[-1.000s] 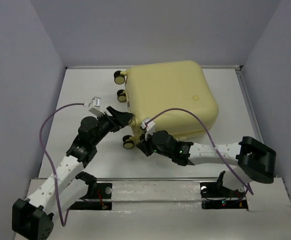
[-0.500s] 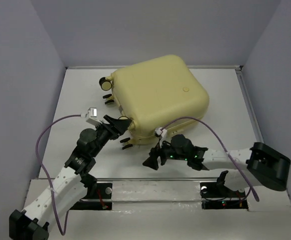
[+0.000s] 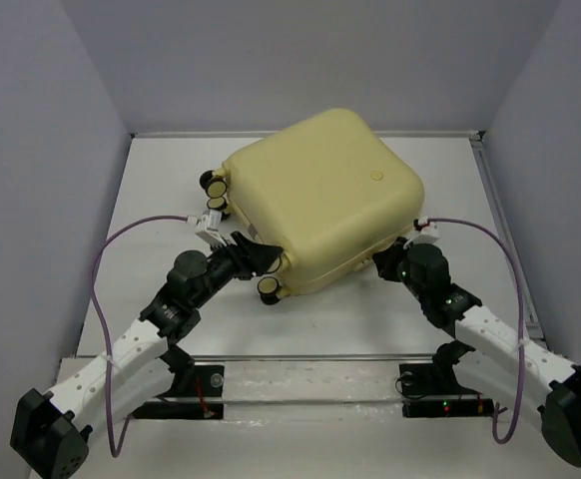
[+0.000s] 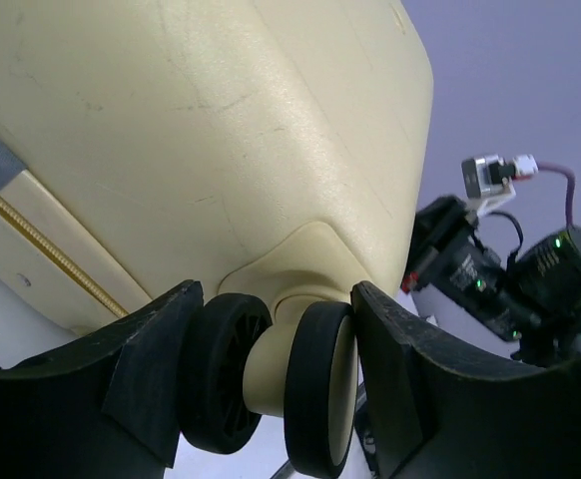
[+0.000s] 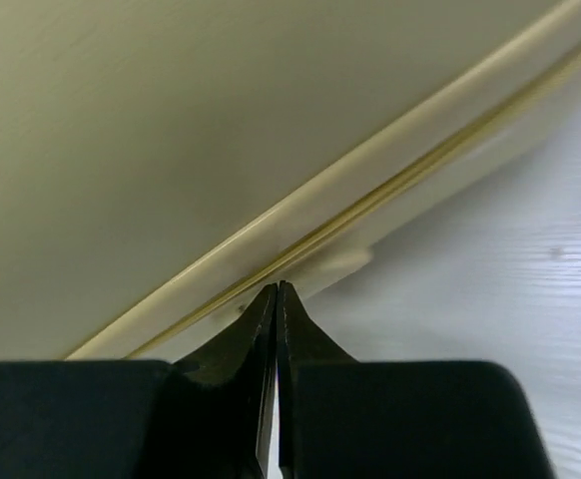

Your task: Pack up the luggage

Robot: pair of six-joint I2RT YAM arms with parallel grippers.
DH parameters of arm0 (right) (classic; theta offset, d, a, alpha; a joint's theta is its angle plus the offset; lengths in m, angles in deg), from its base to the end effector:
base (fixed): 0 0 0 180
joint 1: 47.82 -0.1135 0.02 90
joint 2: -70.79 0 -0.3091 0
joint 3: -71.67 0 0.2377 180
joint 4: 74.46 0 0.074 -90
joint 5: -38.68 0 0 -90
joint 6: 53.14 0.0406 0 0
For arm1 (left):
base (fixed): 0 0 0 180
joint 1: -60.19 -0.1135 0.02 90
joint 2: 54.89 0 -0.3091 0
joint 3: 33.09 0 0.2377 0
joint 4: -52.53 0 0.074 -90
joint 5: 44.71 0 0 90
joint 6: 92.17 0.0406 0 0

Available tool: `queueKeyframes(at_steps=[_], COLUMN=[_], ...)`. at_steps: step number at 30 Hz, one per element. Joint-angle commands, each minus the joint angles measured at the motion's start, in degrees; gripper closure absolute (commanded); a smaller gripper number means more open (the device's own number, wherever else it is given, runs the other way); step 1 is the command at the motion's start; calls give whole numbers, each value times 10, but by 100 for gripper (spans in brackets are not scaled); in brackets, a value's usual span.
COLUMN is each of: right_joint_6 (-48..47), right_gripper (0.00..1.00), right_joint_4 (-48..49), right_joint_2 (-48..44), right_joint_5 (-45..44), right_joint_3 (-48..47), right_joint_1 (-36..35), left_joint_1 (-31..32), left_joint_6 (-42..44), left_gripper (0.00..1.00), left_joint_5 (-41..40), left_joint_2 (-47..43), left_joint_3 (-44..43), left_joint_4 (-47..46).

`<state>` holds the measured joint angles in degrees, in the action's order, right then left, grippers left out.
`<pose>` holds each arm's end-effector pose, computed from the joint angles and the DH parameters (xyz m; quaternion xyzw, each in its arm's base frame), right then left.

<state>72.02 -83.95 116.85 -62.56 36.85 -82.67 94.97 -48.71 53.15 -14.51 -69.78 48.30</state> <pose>0.1236 0.0764 0.2495 0.0579 0.8187 0.2585 0.5095 0.1085 -0.0821 0.2995 -0.0235 0.7034 -0.4984 0.5062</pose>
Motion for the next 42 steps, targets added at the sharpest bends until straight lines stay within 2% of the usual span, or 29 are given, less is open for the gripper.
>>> queueKeyframes(at_steps=[1, 3, 4, 6, 7, 9, 13, 14, 16, 17, 19, 22, 23, 24, 27, 28, 32, 36, 42], right_joint_6=[-29, -79, -92, -135, -145, -161, -187, -192, -194, -191, -171, -135, -128, -128, -142, -147, -160, -161, -168], right_gripper=[93, 93, 92, 91, 90, 90, 74, 58, 49, 49, 58, 64, 69, 69, 60, 52, 44, 44, 44], right_joint_4=[6, 78, 96, 108, 107, 109, 49, 26, 11, 10, 25, 80, 115, 127, 175, 190, 259, 304, 370], right_joint_2=[49, 104, 161, 219, 244, 284, 273, 258, 196, 172, 105, 67, 62, 65, 89, 95, 129, 169, 237], right_joint_5=[-27, 68, 141, 190, 210, 221, 223, 218, 230, 265, 334, 379, 393, 394, 388, 381, 329, 262, 273], right_joint_3=[-63, -103, -126, -182, -236, -286, -318, -301, -267, -216, -160, -60, -42, -29, -3, 0, 9, 7, 2], right_joint_1=[91, 127, 127, 127, 127, 132, 132, 132, 132, 132, 132, 108, 98, 89, 75, 75, 75, 75, 75], left_joint_1=[50, 92, 106, 136, 142, 158, 175, 175, 175, 175, 175, 174, 174, 174, 174, 174, 174, 174, 174], left_joint_6=[86, 101, 103, 107, 109, 110, 116, 119, 124, 125, 128, 119, 115, 109, 81, 68, 41, 21, 5], left_gripper=[94, 94, 94, 94, 94, 94, 94, 94, 94, 94, 94, 94, 94, 94, 94, 94, 94, 94, 94], left_joint_5=[-6, -16, -14, -10, -6, 16, 39, 46, 51, 54, 57, 49, 45, 44, 49, 50, 47, 52, 68], left_joint_2=[29, 55, 66, 106, 122, 165, 225, 235, 264, 272, 296, 318, 326, 329, 339, 340, 336, 332, 334], left_joint_3=[-32, -42, -46, -54, -60, -85, -135, -154, -183, -194, -220, -242, -251, -255, -257, -255, -242, -236, -227], left_joint_4=[-5, -21, -30, -50, -67, -90, -117, -122, -127, -127, -128, -129, -129, -130, -147, -150, -164, -176, -196])
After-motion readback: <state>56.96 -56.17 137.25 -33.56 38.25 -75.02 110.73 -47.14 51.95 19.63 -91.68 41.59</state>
